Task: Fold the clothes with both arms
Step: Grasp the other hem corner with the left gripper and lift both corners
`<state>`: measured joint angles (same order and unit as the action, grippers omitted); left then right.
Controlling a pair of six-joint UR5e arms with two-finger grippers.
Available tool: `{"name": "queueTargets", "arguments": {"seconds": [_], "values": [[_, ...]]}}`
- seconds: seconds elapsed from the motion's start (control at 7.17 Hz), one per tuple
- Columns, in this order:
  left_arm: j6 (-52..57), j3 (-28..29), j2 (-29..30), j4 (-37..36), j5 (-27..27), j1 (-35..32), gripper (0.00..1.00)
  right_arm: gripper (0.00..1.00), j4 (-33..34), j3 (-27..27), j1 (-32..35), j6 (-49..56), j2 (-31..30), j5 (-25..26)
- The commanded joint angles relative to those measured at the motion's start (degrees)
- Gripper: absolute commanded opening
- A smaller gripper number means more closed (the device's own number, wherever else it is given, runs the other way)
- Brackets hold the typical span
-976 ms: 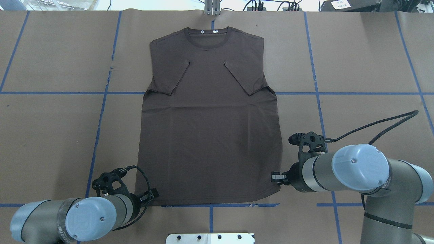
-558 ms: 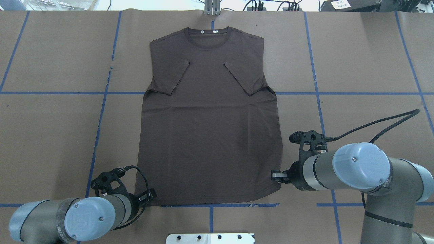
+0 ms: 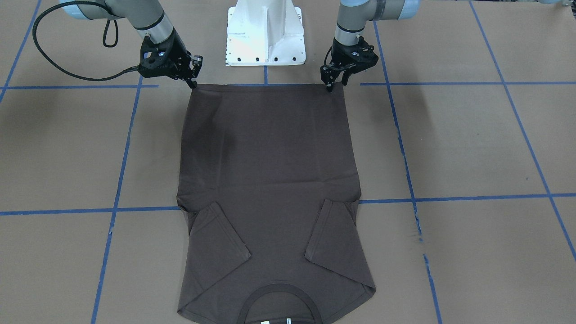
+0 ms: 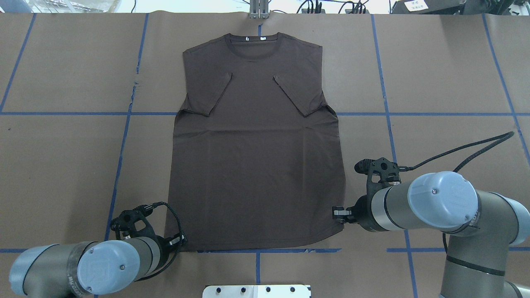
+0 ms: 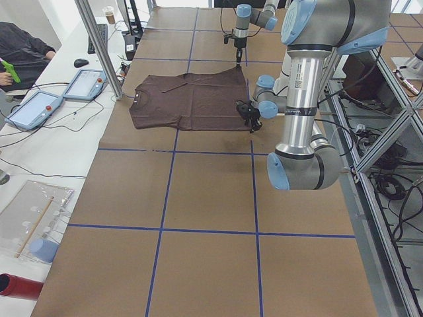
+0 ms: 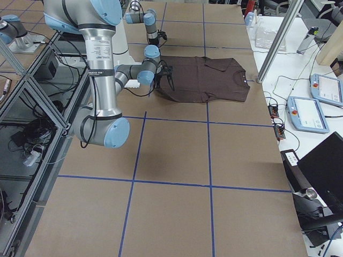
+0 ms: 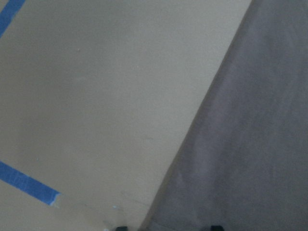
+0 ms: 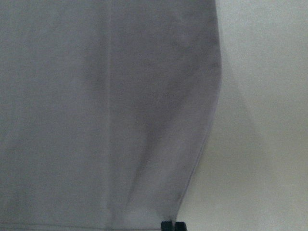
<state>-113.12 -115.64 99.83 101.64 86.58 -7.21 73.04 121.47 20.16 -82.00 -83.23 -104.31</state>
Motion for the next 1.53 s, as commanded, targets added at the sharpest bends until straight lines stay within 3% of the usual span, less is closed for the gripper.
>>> {"name": "queueTargets", "arguments": {"seconds": [0.0,0.84,1.12,1.39], "values": [[0.0,-0.1,0.0,0.0,0.0,0.1,0.09,0.00,0.0,-0.1,0.1,0.0,0.0,-0.1],[0.2,-2.4,0.4,-4.1,0.0,-0.1,0.00,0.00,0.0,-0.2,0.1,0.1,-0.1,-0.6],[2.9,-8.3,0.0,-4.1,0.0,0.1,0.00,0.00,0.0,1.3,1.1,0.8,-0.4,-7.9],[4.0,-11.8,0.0,-5.1,0.0,3.0,0.00,0.00,0.3,8.6,0.8,0.6,-5.4,-11.8]]}}
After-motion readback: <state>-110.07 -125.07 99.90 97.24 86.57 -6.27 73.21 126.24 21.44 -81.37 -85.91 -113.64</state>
